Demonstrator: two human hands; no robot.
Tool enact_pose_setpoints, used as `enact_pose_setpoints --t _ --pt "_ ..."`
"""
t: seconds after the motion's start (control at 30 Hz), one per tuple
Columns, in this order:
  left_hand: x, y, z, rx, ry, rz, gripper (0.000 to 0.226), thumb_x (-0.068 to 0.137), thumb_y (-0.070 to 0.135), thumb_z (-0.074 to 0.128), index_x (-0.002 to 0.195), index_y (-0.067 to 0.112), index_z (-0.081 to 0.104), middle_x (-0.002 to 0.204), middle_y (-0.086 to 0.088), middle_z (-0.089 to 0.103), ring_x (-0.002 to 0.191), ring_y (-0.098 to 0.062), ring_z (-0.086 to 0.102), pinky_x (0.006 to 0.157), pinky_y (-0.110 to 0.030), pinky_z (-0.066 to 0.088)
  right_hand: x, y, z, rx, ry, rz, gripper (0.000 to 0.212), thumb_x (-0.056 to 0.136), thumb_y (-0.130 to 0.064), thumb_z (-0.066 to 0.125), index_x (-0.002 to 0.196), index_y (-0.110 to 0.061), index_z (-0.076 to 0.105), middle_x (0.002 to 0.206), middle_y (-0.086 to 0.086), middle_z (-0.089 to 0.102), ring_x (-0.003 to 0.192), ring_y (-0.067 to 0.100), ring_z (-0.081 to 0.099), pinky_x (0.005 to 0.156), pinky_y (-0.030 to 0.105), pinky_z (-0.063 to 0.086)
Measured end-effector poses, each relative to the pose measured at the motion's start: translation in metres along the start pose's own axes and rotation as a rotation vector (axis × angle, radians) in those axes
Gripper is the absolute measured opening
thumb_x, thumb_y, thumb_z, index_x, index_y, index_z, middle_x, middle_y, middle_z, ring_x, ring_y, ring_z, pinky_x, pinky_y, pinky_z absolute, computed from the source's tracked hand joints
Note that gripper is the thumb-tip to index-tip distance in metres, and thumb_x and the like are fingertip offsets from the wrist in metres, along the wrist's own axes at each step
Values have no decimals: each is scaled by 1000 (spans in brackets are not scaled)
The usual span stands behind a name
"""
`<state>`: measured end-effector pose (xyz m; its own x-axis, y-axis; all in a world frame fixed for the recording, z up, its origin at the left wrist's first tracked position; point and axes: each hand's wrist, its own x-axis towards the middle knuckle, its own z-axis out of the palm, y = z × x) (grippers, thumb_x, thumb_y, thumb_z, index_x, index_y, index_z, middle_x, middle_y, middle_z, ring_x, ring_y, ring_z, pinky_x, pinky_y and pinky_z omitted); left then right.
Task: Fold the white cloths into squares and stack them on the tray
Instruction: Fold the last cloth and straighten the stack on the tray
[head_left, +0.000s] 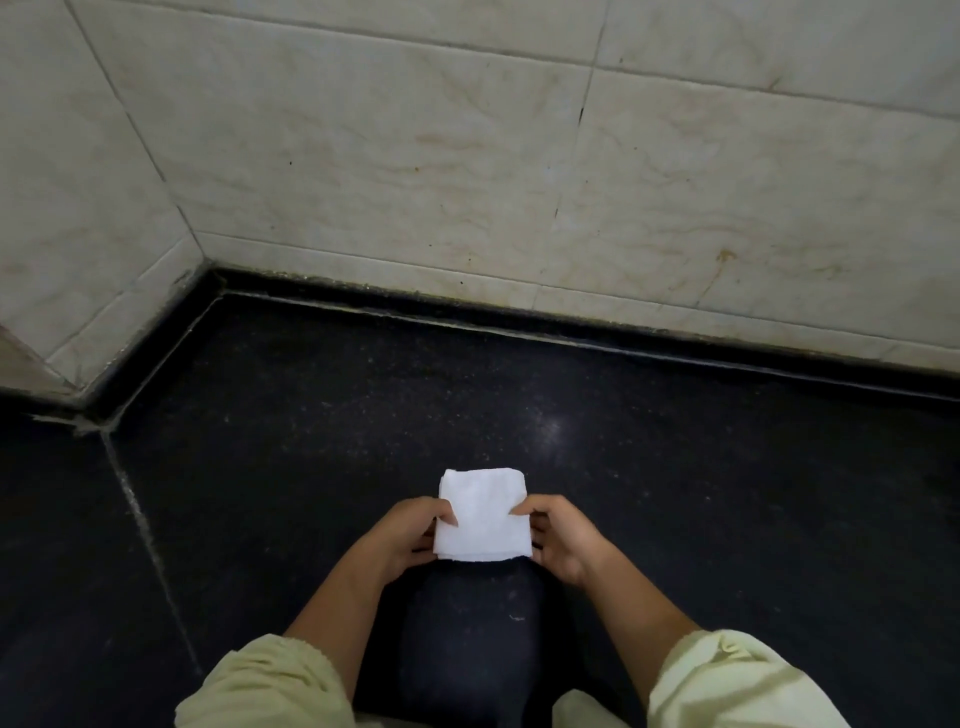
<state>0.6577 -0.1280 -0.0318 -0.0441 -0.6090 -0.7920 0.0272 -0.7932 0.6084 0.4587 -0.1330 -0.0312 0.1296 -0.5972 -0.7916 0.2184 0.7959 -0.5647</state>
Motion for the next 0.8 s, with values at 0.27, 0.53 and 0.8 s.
enact_pose_setpoints --t 0.27,0.53,0.8 --pt "9 18 58 129 -225 96 35 77 3 59 110 14 63 109 -6 70 101 -23 67 82 -36 55 -35 -9 -55 117 32 -137 45 77 2 57 121 -7 63 117 15 69 109 31 64 91 45 55" --pt "-8 34 168 249 -438 166 39 78 0 59 112 20 63 107 -5 71 102 -23 67 77 -35 54 -95 -21 -152 221 172 -279 43 79 -3 60 121 -9 59 111 14 68 97 28 66 72 39 56" --pt "-44 29 318 313 -581 224 28 84 11 64 111 20 64 109 -5 72 100 -21 68 80 -36 56 -173 -23 -281 289 286 -408 34 80 -4 57 113 -10 64 108 13 69 93 27 66 76 40 56"
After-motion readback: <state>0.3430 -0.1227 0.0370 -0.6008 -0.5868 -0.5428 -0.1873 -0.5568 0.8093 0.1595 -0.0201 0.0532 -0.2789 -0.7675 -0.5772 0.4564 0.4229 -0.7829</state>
